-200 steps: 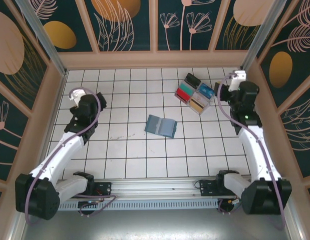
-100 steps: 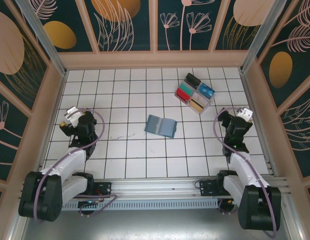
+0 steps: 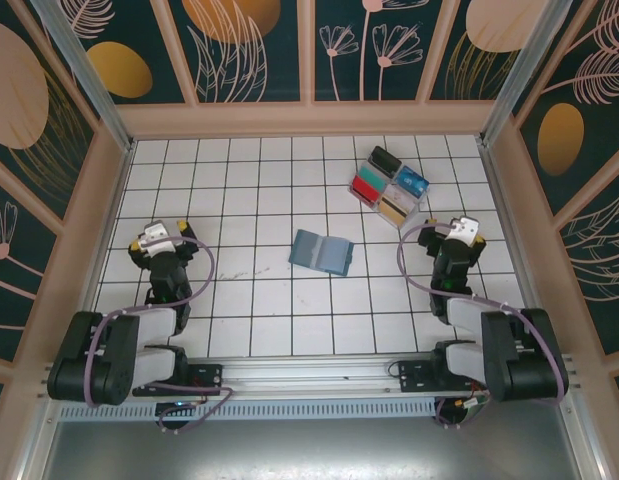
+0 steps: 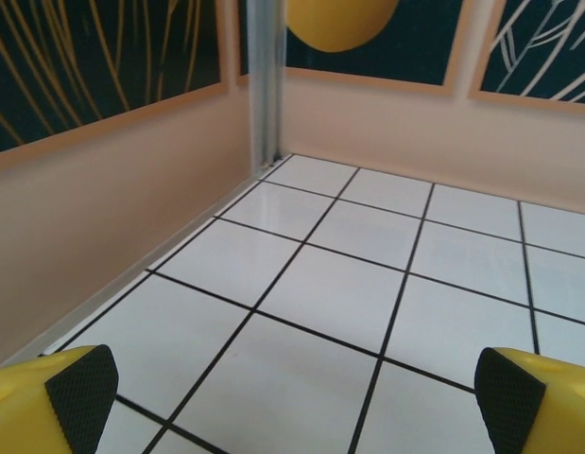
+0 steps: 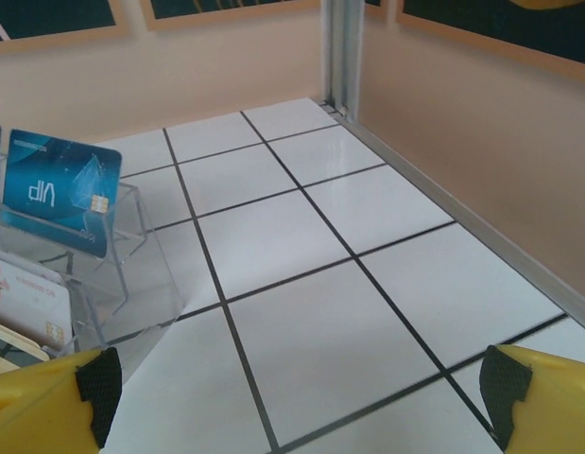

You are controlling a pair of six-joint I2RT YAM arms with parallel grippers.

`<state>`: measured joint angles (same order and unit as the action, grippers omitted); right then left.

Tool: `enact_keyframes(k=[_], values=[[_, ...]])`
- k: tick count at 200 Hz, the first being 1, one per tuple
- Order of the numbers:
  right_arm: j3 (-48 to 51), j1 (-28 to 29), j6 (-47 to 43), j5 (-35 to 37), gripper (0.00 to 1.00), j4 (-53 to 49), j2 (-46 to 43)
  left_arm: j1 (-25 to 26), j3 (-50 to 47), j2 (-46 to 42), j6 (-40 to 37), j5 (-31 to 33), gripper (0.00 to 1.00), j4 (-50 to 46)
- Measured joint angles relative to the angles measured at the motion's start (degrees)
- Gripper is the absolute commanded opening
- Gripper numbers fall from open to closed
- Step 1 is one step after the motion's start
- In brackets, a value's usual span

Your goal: Take the credit cards out of the card holder

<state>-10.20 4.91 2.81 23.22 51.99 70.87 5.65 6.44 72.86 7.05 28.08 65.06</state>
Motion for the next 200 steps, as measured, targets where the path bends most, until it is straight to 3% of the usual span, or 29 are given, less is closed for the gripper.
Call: enact_keyframes(k=[60,97,200], values=[[0.2,-0.8,-3.1,-5.7,0.99,10.7,7.0,-2.0,-0.3,11.6,-1.9,-9.6,0.99,14.6],[-0.5,-1.7,-3.0,-8.5,0.99,15.1,13.4,-2.7,-0.3,13.7,-1.9,-12.0,0.99,18.3],[-5.4,-4.2,-1.2,-11.0,0.99,12.6,14.6,-3.1,5.2,14.0,-1.2,-10.1,0.99,11.8]])
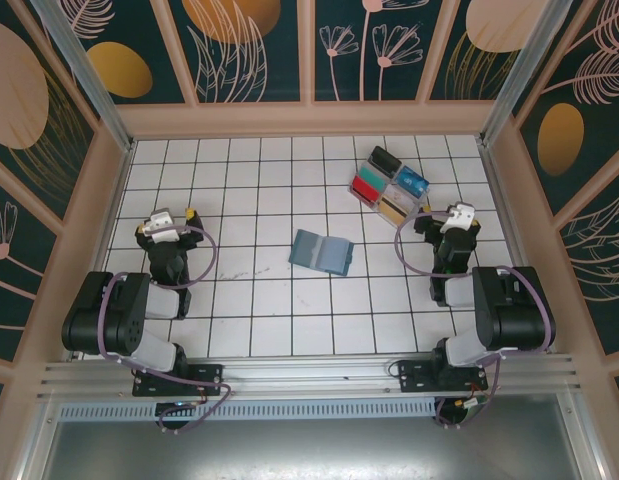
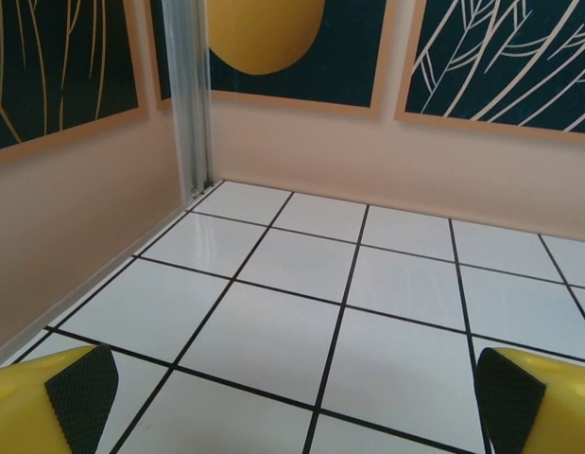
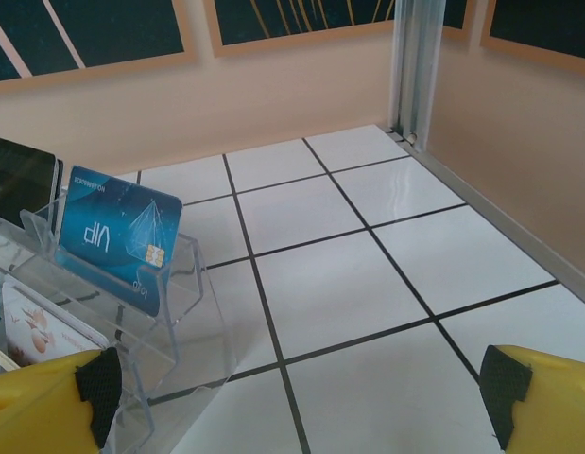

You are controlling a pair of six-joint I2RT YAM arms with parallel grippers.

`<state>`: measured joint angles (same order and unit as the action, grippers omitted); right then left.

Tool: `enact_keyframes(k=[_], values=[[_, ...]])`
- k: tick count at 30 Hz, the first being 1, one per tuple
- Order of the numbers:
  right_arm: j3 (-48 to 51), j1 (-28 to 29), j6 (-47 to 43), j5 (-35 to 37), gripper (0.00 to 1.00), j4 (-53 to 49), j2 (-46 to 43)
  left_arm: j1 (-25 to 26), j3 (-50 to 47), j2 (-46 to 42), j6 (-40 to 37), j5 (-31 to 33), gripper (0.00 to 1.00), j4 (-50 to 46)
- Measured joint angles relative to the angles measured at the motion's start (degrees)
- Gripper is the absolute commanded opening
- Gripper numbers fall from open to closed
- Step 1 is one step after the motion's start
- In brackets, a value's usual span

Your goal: Take the credit cards out of the card holder

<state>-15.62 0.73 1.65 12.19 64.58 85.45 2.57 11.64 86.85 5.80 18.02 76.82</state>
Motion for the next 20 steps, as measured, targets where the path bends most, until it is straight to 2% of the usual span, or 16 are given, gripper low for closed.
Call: enact_keyframes(k=[20], values=[[0.0,0.0,0.2,-0.3,0.99,-0.6,0.0,0.0,0.1,0.0,0.0,0.2,0.99,-1.7]])
